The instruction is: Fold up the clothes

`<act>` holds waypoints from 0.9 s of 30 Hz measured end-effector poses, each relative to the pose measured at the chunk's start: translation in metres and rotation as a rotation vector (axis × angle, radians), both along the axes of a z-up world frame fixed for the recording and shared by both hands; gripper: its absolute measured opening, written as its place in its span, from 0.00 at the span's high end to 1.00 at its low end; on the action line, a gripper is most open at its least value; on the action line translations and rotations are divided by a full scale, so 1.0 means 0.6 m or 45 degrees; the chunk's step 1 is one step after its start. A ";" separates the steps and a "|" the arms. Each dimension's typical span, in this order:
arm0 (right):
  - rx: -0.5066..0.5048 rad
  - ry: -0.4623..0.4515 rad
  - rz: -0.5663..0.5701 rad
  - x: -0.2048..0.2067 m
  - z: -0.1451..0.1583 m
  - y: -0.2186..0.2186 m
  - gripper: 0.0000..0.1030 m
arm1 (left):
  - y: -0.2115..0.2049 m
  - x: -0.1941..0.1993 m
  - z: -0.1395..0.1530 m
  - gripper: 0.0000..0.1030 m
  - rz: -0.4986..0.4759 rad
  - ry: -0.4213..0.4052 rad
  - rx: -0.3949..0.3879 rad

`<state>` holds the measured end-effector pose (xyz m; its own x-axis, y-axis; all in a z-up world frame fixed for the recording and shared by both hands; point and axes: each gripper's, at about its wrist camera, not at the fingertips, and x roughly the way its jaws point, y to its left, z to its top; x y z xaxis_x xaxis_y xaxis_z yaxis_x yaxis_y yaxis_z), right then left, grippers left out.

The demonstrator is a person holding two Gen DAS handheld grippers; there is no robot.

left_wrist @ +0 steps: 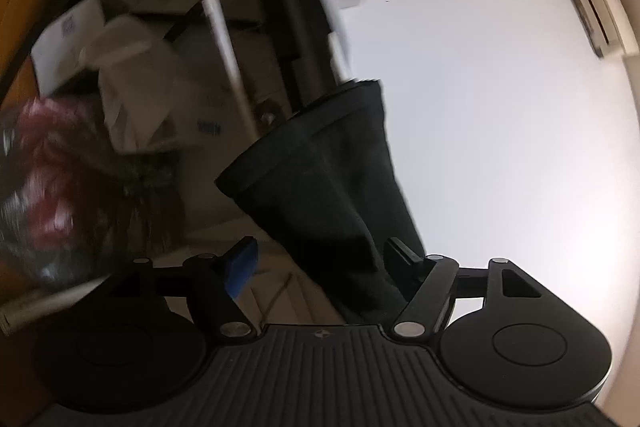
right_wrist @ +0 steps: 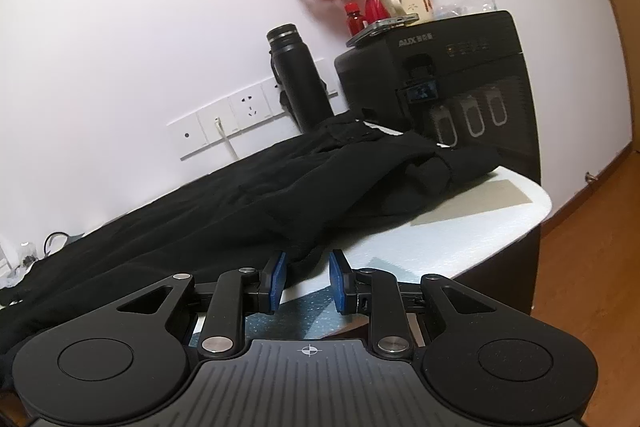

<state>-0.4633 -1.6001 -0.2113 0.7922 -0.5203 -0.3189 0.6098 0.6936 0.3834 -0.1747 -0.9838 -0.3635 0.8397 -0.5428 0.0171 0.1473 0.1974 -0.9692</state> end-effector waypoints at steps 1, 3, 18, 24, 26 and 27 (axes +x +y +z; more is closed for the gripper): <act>0.000 0.000 -0.003 -0.001 0.001 -0.001 0.77 | 0.000 -0.003 -0.007 0.24 -0.005 0.007 -0.023; 0.013 -0.004 -0.010 -0.003 0.000 -0.003 0.77 | 0.000 -0.002 -0.013 0.22 -0.008 0.001 -0.054; 0.191 -0.164 -0.055 -0.034 0.001 -0.034 0.65 | -0.047 0.062 0.014 0.71 -0.049 -0.172 -0.176; 0.355 -0.308 -0.044 -0.056 -0.002 -0.069 0.50 | -0.025 0.043 0.059 0.89 -0.017 -0.263 -0.124; 0.400 -0.328 -0.030 -0.052 -0.003 -0.079 0.49 | -0.019 0.040 0.073 0.90 -0.009 -0.287 -0.107; 0.416 -0.321 -0.016 -0.044 -0.004 -0.083 0.49 | -0.019 0.038 0.081 0.91 -0.006 -0.298 -0.092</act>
